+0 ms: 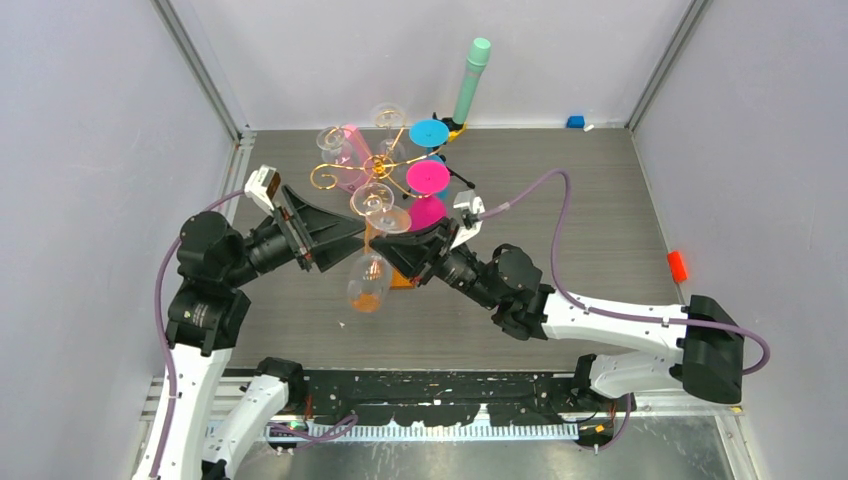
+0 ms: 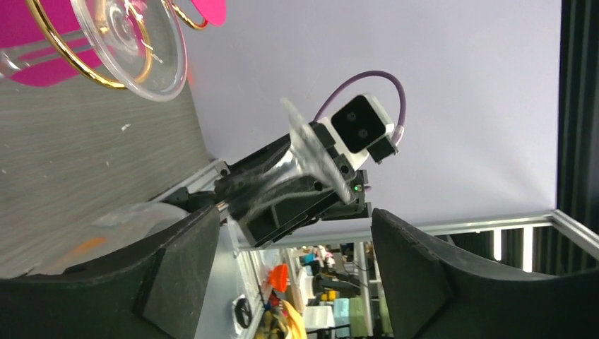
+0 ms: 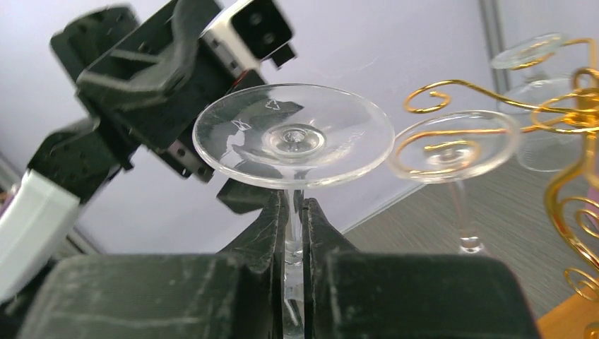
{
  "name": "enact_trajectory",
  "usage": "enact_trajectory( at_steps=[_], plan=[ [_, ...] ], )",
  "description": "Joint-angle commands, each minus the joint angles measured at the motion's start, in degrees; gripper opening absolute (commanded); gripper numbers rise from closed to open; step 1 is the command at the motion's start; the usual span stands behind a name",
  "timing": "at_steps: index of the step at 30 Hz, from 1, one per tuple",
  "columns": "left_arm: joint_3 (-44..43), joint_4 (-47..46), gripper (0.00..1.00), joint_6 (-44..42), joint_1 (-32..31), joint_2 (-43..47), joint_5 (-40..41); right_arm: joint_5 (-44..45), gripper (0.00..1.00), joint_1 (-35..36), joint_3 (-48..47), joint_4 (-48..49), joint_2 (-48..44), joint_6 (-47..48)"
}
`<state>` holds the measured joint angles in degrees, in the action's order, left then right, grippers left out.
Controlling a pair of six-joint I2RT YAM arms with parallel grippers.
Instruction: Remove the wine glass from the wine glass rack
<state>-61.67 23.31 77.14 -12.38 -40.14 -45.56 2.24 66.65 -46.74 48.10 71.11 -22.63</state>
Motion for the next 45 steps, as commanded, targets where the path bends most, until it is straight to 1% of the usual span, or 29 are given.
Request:
enact_trajectory(
  at_steps=[1, 4, 9, 10, 12, 15, 21, 26, 30, 32, 35, 38, 40, 44, 45],
  plan=[
    [-1.07, -1.99, 0.83, -5.49, -0.23, 1.15, 1.87, 14.17, 0.0, 0.21, -2.37, 5.63, -3.75, -7.56],
    [-2.35, -0.08, 0.85, -8.71, -0.23, 1.29, 3.4, 20.3, 0.0, 0.23, -1.28, 5.19, -6.59, -13.08],
    [-3.72, 0.26, 0.86, -12.34, -0.22, 0.92, 3.73, 22.94, 0.0, 0.2, -0.63, 5.67, -10.67, -17.67],
    [-3.65, 0.06, 0.86, -12.29, -0.19, 0.67, 3.52, 25.3, 0.0, 0.13, -0.17, 5.86, -11.1, -18.31],
    [-3.15, -1.04, 0.86, -11.36, -0.19, 0.05, 2.87, 29.94, 0.0, 0.15, 0.89, 7.67, -11.92, -20.08],
    [-1.95, -5.27, 0.83, -8.19, -0.19, -0.46, 1.78, 35.03, 0.0, 0.13, 1.29, 11.06, -10.95, -20.89],
    [-2.4, -9.04, 0.74, -3.98, -0.19, -0.61, 1.35, 39.2, 0.0, 0.18, -0.16, 16.0, -6.63, -21.69],
    [-0.82, -10.29, 0.71, 0.32, -0.19, -0.19, 1.4, 39.44, 0.0, 0.09, -1.64, 19.65, -3.09, -21.2],
    [1.68, -14.86, 0.65, 6.65, -0.23, 0.06, 1.45, 39.02, 0.0, 0.19, -2.38, 21.16, -0.8, -21.49],
    [2.56, -16.06, 0.63, 9.52, -0.23, 0.46, 2.95, 38.42, 0.0, 0.17, -2.53, 22.24, -0.12, -21.83],
    [4.01, -19.99, 0.55, 15.3, -0.22, 1.26, 5.69, 37.71, 0.0, 0.15, -2.56, 23.87, 1.34, -22.42],
    [4.41, -22.91, 0.47, 18.58, -0.25, 1.03, 6.72, 37.33, 0.0, 0.12, -2.18, 26.02, 2.41, -22.45],
    [4.05, -22.99, 0.41, 19.43, -0.21, 0.58, 6.64, 36.98, 0.0, 0.17, -1.99, 26.38, 2.66, -22.65],
    [4.05, -25.99, 0.33, 20.91, -0.19, -0.09, 6.04, 36.75, 0.0, 0.19, -1.91, 25.59, 2.35, -23.72],
    [3.83, -26.11, 0.32, 20.94, -0.2, -0.19, 6.01, 36.77, 0.0, 0.11, -1.83, 25.5, 2.31, -24.11]
  ],
)
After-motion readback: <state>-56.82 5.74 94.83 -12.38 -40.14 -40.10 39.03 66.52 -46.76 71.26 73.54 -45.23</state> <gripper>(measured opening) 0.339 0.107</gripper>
